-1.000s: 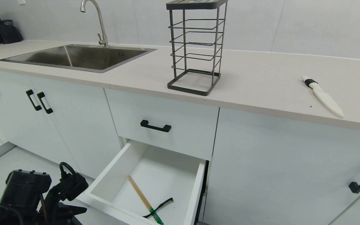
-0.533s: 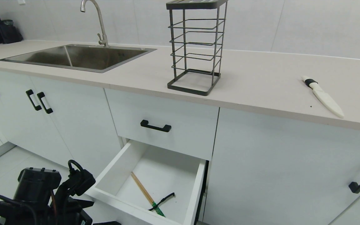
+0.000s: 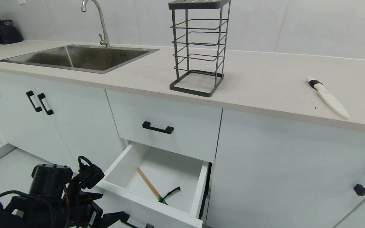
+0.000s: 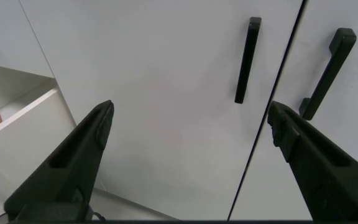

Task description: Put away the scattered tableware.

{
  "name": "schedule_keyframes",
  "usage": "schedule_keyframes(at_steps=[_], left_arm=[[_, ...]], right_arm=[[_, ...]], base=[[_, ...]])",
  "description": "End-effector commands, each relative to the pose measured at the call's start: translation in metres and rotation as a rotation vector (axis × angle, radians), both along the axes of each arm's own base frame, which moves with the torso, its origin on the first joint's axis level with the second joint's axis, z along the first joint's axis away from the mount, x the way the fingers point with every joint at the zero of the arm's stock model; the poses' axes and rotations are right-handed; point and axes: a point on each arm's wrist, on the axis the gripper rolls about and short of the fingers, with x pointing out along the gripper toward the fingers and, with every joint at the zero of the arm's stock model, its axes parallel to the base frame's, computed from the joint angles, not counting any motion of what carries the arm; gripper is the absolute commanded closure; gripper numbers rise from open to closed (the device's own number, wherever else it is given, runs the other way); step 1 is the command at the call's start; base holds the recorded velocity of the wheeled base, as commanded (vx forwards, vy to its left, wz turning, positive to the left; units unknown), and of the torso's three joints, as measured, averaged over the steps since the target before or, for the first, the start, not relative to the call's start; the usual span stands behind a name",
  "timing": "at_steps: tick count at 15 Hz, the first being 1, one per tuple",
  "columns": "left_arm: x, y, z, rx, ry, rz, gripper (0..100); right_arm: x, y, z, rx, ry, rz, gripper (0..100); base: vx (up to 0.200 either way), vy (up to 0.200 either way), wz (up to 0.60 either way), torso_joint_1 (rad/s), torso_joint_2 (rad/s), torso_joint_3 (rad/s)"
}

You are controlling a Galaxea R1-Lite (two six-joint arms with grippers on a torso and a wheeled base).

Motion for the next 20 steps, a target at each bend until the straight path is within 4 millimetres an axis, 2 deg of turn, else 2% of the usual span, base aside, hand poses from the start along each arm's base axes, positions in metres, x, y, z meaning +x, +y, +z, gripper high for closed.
schedule_keyframes(at_steps=[1, 15, 20], left_arm=[[0.012, -0.002, -0.002, -0.002, -0.012, -0.001, 0], [0.086, -0.015, -0.017, -0.044, -0.159, 0.0, 0], [0.102, -0.018, -0.018, -0.056, -0.194, -0.007, 0]], right_arm=[[0.0, 0.0, 0.0, 0.0, 0.002, 0.001, 0], [0.0, 0.0, 0.0, 0.0, 0.002, 0.001, 0], [0.0, 0.0, 0.0, 0.0, 0.002, 0.001, 0]], base=[[0.0, 0.0, 0.0, 0.0, 0.0, 0.0], [0.0, 0.0, 0.0, 0.0, 0.0, 0.0], [0.0, 0.0, 0.0, 0.0, 0.0, 0.0]])
